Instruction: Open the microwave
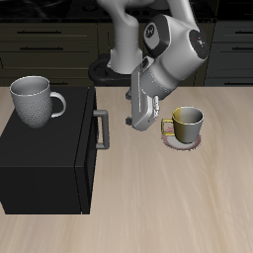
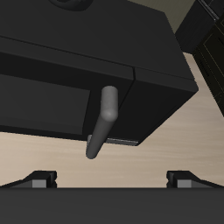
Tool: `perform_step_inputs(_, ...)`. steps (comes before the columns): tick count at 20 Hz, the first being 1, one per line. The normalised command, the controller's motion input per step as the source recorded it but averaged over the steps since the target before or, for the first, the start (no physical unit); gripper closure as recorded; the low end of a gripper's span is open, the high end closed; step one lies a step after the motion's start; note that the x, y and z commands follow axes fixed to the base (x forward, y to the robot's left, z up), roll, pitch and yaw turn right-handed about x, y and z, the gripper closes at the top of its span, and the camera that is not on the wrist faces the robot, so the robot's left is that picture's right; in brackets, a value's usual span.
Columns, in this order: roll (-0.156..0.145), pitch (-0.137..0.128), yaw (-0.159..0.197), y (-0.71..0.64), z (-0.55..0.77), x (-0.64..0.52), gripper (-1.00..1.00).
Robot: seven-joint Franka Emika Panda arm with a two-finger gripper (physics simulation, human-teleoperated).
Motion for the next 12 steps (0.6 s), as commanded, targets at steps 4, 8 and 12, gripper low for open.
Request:
perform_step_inputs(4,-0.018,0.035,0.023,-0.14,-0.09,0.19,-1.00)
perform_step_inputs(8,-0.006,0.031,0.022,-0.17,-0.12,0.21,-1.00)
perform_step_inputs(12,-0.003,0.034,-0.012,-0.14,-0.18,0.05,-1.00)
